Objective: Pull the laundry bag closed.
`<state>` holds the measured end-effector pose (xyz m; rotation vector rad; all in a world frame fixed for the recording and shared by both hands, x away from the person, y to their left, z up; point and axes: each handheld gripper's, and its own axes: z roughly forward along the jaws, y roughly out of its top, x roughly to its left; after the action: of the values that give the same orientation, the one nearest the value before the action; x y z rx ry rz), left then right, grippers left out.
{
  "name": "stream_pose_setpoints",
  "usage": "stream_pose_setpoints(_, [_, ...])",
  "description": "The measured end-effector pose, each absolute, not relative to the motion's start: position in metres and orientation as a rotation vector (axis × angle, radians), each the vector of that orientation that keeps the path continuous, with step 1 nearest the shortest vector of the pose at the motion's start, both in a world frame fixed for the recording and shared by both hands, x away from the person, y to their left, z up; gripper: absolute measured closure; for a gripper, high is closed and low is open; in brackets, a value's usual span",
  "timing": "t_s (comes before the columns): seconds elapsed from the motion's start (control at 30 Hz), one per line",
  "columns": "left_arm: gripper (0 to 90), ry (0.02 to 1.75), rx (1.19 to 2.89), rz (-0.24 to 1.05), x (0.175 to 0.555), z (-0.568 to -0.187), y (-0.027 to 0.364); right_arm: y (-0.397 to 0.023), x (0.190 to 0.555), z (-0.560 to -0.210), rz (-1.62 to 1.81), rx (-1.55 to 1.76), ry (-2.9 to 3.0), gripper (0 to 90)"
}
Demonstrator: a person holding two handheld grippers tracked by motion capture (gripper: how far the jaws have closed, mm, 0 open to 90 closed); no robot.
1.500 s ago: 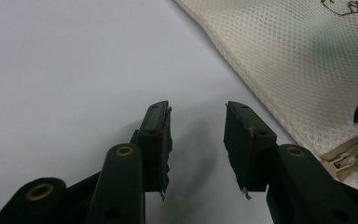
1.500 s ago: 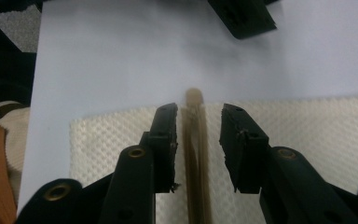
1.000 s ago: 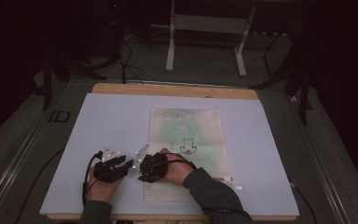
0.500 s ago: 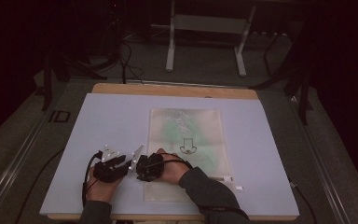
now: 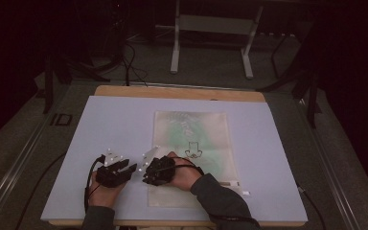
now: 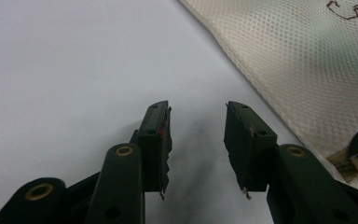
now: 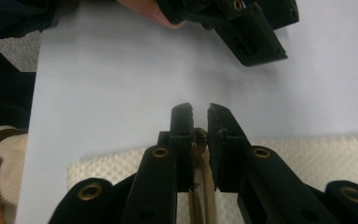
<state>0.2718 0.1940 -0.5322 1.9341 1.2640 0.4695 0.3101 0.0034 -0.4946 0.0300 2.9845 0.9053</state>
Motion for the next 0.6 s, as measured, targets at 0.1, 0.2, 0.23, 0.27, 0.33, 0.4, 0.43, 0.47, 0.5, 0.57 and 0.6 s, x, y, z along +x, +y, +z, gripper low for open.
stream_pose_setpoints(0.1, [59.6, 1.262, 1.94, 0.47, 0.272, -0.532, 0.193, -0.005, 0.309, -0.493, 0.911, 0.04, 2.98, 80.8])
stream_pose_setpoints(0.2, [59.6, 1.258, 1.945, 0.47, 0.271, -0.532, 0.193, -0.011, 0.309, -0.494, 0.909, 0.051, 2.981, 80.8])
stream_pose_setpoints(0.23, [59.6, 1.258, 1.946, 0.471, 0.271, -0.532, 0.192, -0.012, 0.309, -0.494, 0.908, 0.05, 2.983, 80.8])
stream_pose_setpoints(0.27, [59.5, 1.257, 1.947, 0.472, 0.271, -0.532, 0.192, -0.014, 0.31, -0.496, 0.909, 0.059, 2.985, 80.8])
stream_pose_setpoints(0.33, [59.5, 1.254, 1.951, 0.474, 0.271, -0.532, 0.191, -0.017, 0.31, -0.497, 0.907, 0.069, 2.99, 80.9])
stream_pose_setpoints(0.4, [59.5, 1.253, 1.953, 0.475, 0.271, -0.532, 0.191, -0.018, 0.311, -0.5, 0.911, 0.068, 2.992, 80.8])
stream_pose_setpoints(0.43, [59.5, 1.252, 1.954, 0.476, 0.271, -0.532, 0.191, -0.019, 0.311, -0.501, 0.908, 0.068, 2.992, 80.8])
stream_pose_setpoints(0.47, [59.5, 1.251, 1.954, 0.476, 0.271, -0.532, 0.191, -0.019, 0.311, -0.501, 0.91, 0.072, 2.994, 80.8])
stream_pose_setpoints(0.5, [59.5, 1.251, 1.955, 0.475, 0.271, -0.532, 0.191, -0.019, 0.312, -0.501, 0.912, 0.075, 2.996, 80.8])
stream_pose_setpoints(0.57, [59.5, 1.251, 1.954, 0.475, 0.271, -0.532, 0.191, -0.019, 0.312, -0.501, 0.911, 0.072, 2.996, 80.8])
stream_pose_setpoints(0.6, [59.5, 1.25, 1.954, 0.475, 0.271, -0.532, 0.191, -0.019, 0.312, -0.501, 0.907, 0.07, 2.994, 80.8])
